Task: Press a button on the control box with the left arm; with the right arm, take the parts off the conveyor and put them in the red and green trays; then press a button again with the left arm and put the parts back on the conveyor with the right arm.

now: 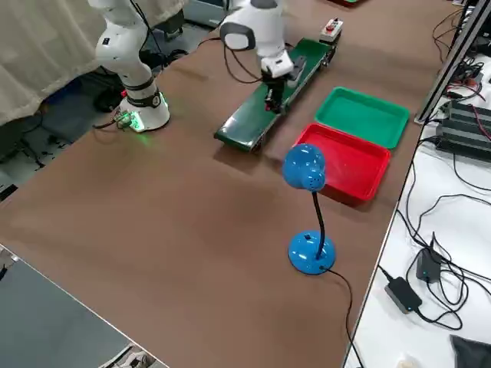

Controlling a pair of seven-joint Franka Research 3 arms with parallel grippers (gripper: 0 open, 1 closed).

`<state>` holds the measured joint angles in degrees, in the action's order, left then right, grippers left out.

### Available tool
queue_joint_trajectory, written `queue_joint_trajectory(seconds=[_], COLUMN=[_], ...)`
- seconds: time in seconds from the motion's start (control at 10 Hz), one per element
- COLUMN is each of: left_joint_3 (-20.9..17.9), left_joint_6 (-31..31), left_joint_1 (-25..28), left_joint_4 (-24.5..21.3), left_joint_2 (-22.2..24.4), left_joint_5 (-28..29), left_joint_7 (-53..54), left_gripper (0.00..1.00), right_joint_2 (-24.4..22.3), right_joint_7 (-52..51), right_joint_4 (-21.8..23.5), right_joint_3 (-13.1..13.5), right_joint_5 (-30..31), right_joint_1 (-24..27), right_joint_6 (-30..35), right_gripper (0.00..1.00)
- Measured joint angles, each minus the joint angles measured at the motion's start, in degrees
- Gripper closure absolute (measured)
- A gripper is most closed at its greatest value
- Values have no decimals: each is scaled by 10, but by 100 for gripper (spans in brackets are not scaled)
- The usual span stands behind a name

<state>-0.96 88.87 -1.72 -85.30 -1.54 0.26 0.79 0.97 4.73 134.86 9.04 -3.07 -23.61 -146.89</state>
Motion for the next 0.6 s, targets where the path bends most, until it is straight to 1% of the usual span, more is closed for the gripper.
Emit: queue_joint_trajectory(seconds=[0.1, 0.2, 0.4, 0.5, 0.6], left_joint_3=[0, 0, 0, 0, 0], left_joint_6=[0, 0, 0, 0, 0], left_joint_1=[0, 0, 0, 0, 0], left_joint_4=[0, 0, 1, 1, 1], left_joint_2=[0, 0, 0, 0, 0], left_joint_5=[0, 0, 0, 0, 0], left_joint_7=[0, 0, 0, 0, 0], left_gripper=[0, 0, 0, 0, 0], right_joint_2=[26, 75, 193, 243, 286], right_joint_7=[1, 3, 6, 6, 6], right_joint_4=[-50, -109, -230, -282, -323], right_joint_3=[1, 2, 4, 5, 5], right_joint_5=[-1, -1, -2, -3, -7], right_joint_1=[1, 1, 13, 26, 40], right_joint_6=[4, 5, 2, 2, 2], right_gripper=[67, 67, 67, 67, 67])
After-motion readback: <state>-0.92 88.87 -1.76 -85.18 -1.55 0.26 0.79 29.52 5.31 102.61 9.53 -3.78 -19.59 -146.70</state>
